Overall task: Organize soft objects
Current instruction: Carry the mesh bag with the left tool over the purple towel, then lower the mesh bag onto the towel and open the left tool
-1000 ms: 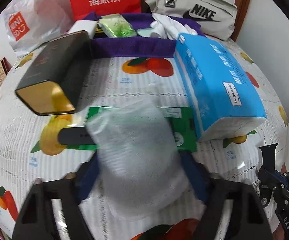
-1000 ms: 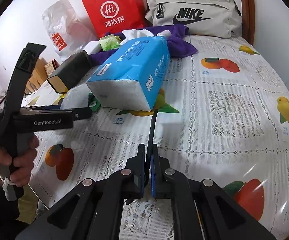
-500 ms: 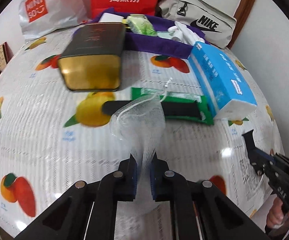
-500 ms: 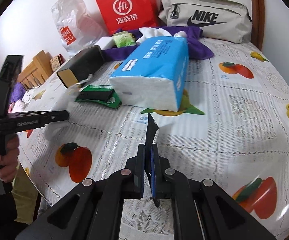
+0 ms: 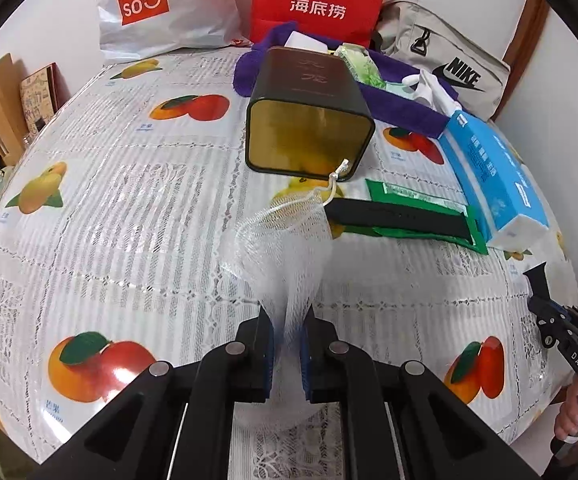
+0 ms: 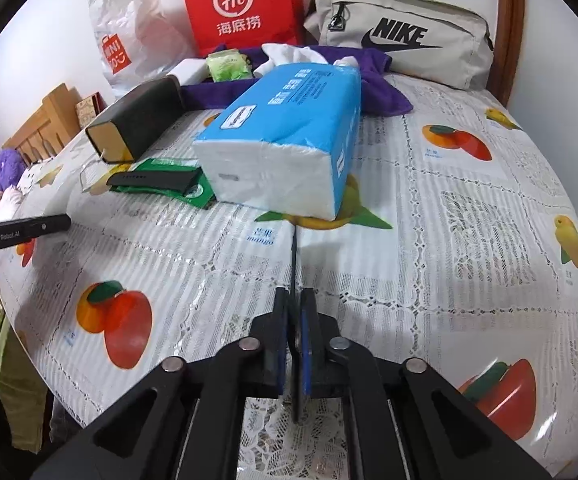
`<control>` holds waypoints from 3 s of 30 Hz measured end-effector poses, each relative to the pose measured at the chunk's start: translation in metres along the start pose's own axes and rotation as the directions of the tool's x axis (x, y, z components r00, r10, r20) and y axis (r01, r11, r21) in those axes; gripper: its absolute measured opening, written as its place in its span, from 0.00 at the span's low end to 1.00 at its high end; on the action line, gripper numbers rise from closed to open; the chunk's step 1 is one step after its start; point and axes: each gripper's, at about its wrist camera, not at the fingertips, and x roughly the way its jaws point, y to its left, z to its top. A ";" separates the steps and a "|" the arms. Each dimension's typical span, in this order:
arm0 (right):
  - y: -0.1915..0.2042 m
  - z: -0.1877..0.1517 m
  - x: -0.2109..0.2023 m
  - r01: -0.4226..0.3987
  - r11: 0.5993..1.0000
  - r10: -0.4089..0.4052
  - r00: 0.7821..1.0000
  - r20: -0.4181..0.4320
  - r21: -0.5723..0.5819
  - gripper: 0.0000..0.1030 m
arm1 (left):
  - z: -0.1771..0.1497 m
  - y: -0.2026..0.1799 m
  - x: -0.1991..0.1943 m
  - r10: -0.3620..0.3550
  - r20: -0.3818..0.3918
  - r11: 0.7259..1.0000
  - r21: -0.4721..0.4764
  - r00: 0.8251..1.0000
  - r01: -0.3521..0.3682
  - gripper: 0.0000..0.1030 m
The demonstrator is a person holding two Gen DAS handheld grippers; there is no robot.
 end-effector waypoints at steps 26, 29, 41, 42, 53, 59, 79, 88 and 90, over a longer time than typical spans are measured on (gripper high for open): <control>0.014 0.076 -0.043 -0.161 0.986 0.163 0.981 0.107 -0.033 0.03 | 0.070 0.004 -0.036 -0.096 0.091 0.995 -0.011 0.991 0.098 0.07; 0.012 0.091 -0.041 -0.161 0.986 0.165 0.979 0.116 -0.038 0.03 | 0.084 0.003 -0.037 -0.097 0.095 0.995 -0.016 0.991 0.099 0.07; -0.001 0.162 -0.028 -0.142 0.989 0.148 0.976 0.160 -0.047 0.03 | 0.143 0.000 -0.024 -0.091 0.095 0.995 -0.022 0.991 0.093 0.07; -0.003 0.169 -0.025 -0.140 0.989 0.146 0.976 0.164 -0.048 0.03 | 0.147 -0.002 -0.021 -0.095 0.092 0.995 -0.021 0.991 0.098 0.07; -0.019 0.223 0.004 -0.073 0.996 0.081 0.980 0.181 -0.049 0.03 | 0.192 -0.005 0.003 -0.102 0.080 0.995 -0.006 0.992 0.103 0.07; -0.035 0.252 0.035 -0.050 0.998 0.054 0.986 0.160 -0.031 0.03 | 0.211 -0.005 0.016 -0.104 0.071 0.994 -0.007 0.992 0.105 0.07; -0.052 0.301 0.158 -0.059 0.998 0.059 0.998 -0.022 -0.013 0.04 | 0.250 -0.018 0.061 -0.144 0.017 0.990 0.015 0.989 0.144 0.07; -0.058 0.297 0.162 -0.065 0.998 0.065 0.997 -0.050 -0.005 0.08 | 0.264 -0.037 0.076 -0.199 -0.017 0.980 0.026 0.980 0.200 0.07; -0.060 0.298 0.153 -0.068 0.998 0.067 0.997 -0.038 -0.006 0.17 | 0.267 -0.041 0.083 -0.203 -0.035 0.979 0.022 0.979 0.203 0.07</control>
